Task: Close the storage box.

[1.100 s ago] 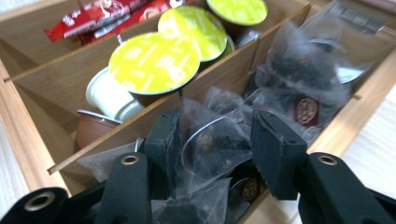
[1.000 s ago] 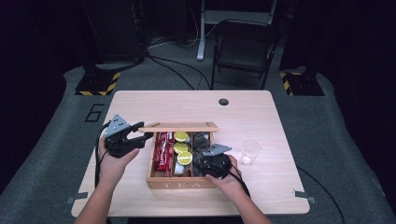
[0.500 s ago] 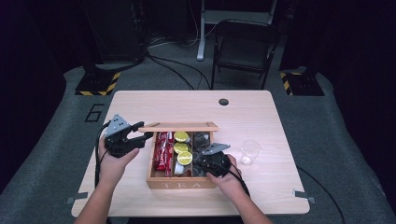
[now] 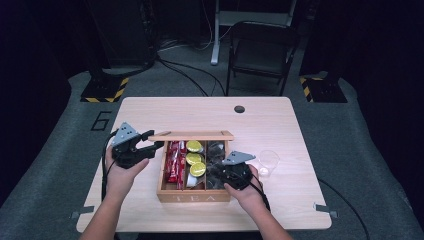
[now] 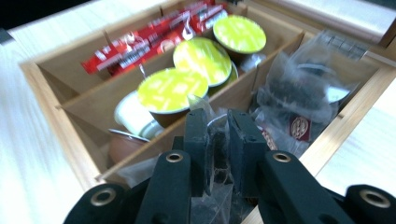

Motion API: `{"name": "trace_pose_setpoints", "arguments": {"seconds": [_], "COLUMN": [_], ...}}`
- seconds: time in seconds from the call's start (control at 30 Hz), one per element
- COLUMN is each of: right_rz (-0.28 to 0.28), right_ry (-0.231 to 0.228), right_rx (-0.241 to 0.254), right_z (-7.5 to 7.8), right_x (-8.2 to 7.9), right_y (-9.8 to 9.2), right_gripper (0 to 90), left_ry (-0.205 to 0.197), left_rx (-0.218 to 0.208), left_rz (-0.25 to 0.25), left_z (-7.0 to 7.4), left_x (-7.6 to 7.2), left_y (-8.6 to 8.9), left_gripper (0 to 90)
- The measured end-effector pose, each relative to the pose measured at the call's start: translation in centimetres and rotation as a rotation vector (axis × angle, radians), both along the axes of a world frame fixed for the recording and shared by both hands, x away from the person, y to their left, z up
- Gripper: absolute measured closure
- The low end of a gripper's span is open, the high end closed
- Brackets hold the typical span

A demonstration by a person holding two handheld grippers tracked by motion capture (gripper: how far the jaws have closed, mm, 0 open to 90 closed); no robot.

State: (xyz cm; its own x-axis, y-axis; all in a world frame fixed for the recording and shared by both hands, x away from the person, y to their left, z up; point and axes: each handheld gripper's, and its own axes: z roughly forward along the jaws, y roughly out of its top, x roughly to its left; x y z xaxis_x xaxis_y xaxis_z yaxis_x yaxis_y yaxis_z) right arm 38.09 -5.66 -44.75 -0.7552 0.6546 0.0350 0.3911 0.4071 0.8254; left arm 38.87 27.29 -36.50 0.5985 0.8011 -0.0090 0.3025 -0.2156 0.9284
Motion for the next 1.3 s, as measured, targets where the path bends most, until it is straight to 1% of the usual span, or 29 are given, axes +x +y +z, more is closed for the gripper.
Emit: {"name": "trace_pose_setpoints", "arguments": {"seconds": [0.2,0.3,0.37,0.4,0.43,0.47,0.5,0.57,0.6,0.7,0.77,0.97,1.07,1.1,1.13,1.17,1.3], "right_rz": [0.011,0.021,0.020,0.032,0.024,0.032,0.022,0.019,0.015,0.004,0.001,-0.064,-0.107,-0.111,-0.129,-0.136,-0.174], "right_ry": [-0.020,-0.036,-0.037,-0.042,-0.038,-0.043,-0.036,-0.038,-0.031,-0.033,-0.041,-0.049,-0.048,-0.053,-0.047,-0.055,-0.056], "right_rx": [0.037,0.043,0.045,0.036,0.038,0.033,0.037,0.034,0.039,0.044,0.046,0.066,0.082,0.080,0.087,0.087,0.094], "right_z": [1.4,2.0,2.4,2.5,2.6,2.6,2.7,2.8,2.9,3.1,3.3,3.9,4.1,4.2,4.2,4.3,4.4], "right_x": [-0.8,-1.2,-1.4,-1.4,-1.5,-1.5,-1.5,-1.5,-1.6,-1.5,-1.5,-1.0,-0.8,-0.6,-0.6,-0.5,-0.2], "right_y": [-0.5,-0.7,-0.8,-0.9,-1.0,-1.1,-1.2,-1.5,-1.7,-2.2,-2.6,-4.9,-6.1,-6.6,-6.9,-7.3,-8.6], "right_gripper": [78.5,78.6,78.6,78.7,78.7,78.7,78.7,78.7,78.7,78.8,78.8,78.8,78.8,78.8,78.8,78.8,78.8], "left_ry": [0.000,-0.001,-0.001,-0.001,0.000,-0.001,-0.001,0.000,0.001,0.000,0.002,0.002,0.000,0.000,0.000,0.000,0.001], "left_rx": [0.000,-0.002,-0.002,-0.004,-0.004,-0.004,-0.006,-0.005,-0.006,-0.011,-0.009,-0.007,-0.009,-0.009,-0.009,-0.008,-0.008], "left_rz": [-0.001,0.001,0.002,0.001,0.003,0.003,0.002,0.002,0.001,0.001,-0.003,-0.005,-0.003,-0.003,-0.003,-0.003,-0.004], "left_z": [0.0,0.0,0.0,-0.1,-0.1,-0.1,-0.1,-0.1,-0.1,-0.1,-0.2,-0.2,-0.2,-0.2,-0.2,-0.2,-0.2], "left_x": [0.0,0.0,0.0,0.0,0.0,0.0,0.0,0.0,0.0,0.0,-0.1,-0.1,-0.1,-0.1,-0.1,-0.1,-0.1], "left_y": [0.0,0.0,0.0,0.0,0.0,0.0,0.0,0.0,0.1,0.0,0.1,0.1,0.1,0.1,0.1,0.1,0.1], "left_gripper": [48.8,48.8,48.8,48.8,48.8,48.8,48.8,48.7,48.7,48.7,48.6,48.6,48.6,48.6,48.6,48.6,48.6]}}
